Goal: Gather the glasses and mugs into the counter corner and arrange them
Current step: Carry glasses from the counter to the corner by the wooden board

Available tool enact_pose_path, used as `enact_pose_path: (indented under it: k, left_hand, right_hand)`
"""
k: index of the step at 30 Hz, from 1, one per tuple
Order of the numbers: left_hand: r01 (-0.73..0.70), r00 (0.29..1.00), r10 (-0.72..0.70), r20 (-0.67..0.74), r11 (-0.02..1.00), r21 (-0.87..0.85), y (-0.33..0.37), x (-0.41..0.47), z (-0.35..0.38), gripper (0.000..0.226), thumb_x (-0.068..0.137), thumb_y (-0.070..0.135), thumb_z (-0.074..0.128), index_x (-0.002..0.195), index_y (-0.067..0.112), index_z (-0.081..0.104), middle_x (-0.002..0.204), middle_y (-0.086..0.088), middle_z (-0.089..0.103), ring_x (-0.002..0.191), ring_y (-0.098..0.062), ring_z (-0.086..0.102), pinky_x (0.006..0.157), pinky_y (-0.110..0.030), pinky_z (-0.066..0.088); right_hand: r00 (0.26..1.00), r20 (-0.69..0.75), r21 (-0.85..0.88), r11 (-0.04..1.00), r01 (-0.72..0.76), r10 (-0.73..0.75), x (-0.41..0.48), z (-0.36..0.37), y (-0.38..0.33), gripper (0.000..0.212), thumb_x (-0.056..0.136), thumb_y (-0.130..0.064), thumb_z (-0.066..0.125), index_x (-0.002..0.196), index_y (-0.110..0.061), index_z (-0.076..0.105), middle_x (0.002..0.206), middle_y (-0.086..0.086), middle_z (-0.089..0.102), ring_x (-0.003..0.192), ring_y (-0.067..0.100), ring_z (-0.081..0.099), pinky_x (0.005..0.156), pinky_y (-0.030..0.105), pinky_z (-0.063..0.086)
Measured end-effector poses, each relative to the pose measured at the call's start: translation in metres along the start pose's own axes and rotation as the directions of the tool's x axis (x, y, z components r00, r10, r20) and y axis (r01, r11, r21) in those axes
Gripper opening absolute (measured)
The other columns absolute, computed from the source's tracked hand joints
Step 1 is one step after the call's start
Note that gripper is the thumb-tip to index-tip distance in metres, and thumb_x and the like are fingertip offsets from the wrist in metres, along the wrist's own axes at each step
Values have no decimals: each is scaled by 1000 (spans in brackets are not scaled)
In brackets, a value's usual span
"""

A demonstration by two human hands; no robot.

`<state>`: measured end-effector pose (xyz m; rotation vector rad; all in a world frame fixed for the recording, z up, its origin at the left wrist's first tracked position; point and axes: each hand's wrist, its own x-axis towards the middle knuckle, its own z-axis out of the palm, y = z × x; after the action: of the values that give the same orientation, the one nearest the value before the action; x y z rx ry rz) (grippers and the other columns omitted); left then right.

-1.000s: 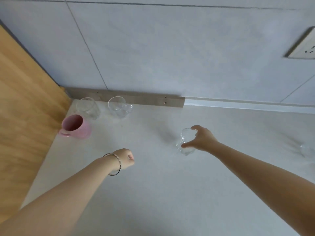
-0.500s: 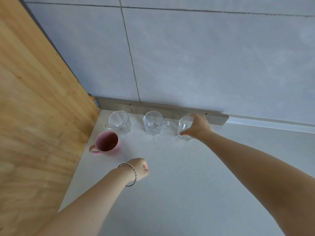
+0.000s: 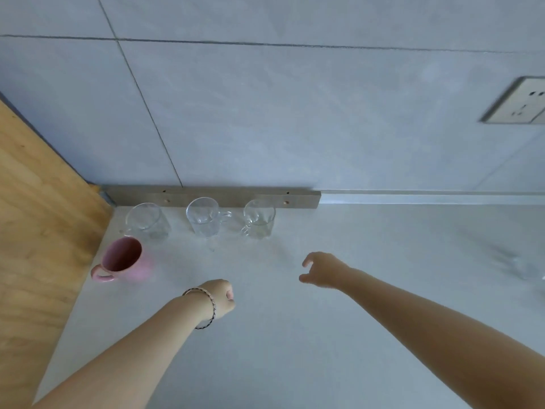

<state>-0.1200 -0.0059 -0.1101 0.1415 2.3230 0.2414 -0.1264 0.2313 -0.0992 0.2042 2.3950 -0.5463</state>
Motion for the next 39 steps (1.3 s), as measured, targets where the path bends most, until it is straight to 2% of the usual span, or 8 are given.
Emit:
enact_pose_path:
  k: [3,5,9,16,20,27,31,39]
  left_hand:
    - [-40,999,39,28,998,50,52,-4,17,29,88,16,43,61,26,38,72,4,36,82,-19,35,55,-22,28]
    - [-84,996,81,37,992,91,94,-9,25,14,90,17,44,82,25,51,87,-1,50,86,-21,46,70,-24,42]
    - [-135,991,135,7,985,111,182,-13,52,29,91,18,45,114,13,62,122,-5,63,115,-22,57,96,-25,44]
    - [-189,982,189,10,980,67,316,-25,107,28,93,18,45,116,12,60,125,-3,59,117,-20,56,95,-26,43]
    - [-204,979,203,22,976,71,362,-33,129,28,93,17,44,115,9,60,125,-5,61,117,-21,56,93,-24,44]
    - [-122,992,122,-6,991,47,356,-40,146,28,93,19,45,114,11,61,123,-4,61,115,-20,57,83,-19,39]
    - [-64,998,64,2,997,43,336,-42,142,27,92,18,45,113,11,62,123,-4,61,114,-20,57,91,-23,42]
    - [34,998,-37,-44,998,-62,262,-46,108,27,92,18,46,113,10,61,125,-6,59,116,-21,55,89,-22,40]
  right_hand:
    - [998,44,-41,998,-39,41,-35,2,59,44,89,-30,55,131,-17,50,133,3,55,124,20,50,101,31,41]
    - [997,30,-45,996,-72,73,-58,-1,104,44,90,-30,54,132,-18,49,133,2,55,124,20,50,101,32,41]
    - [990,-73,-15,992,-126,124,-105,-18,204,38,90,-30,52,127,-19,53,129,1,58,120,19,54,97,31,43]
    - [936,-292,-100,967,-233,196,-175,-68,361,50,88,-38,56,134,-21,46,135,6,46,125,24,45,103,34,39]
    - [944,-147,-207,924,-321,295,-206,-64,423,81,76,-54,65,142,-22,31,135,8,40,125,28,46,100,37,41]
    - [969,-89,-223,944,-244,229,-212,-33,456,81,73,-45,67,142,-25,28,133,4,39,119,26,51,92,33,45]
    - [978,-30,-325,923,-206,208,-216,-37,462,88,68,-35,75,141,-26,26,133,4,35,115,26,51,79,29,45]
    - [995,-41,-421,902,-95,86,-188,-48,383,81,67,-38,74,135,-26,32,123,3,44,94,24,57,71,27,41]
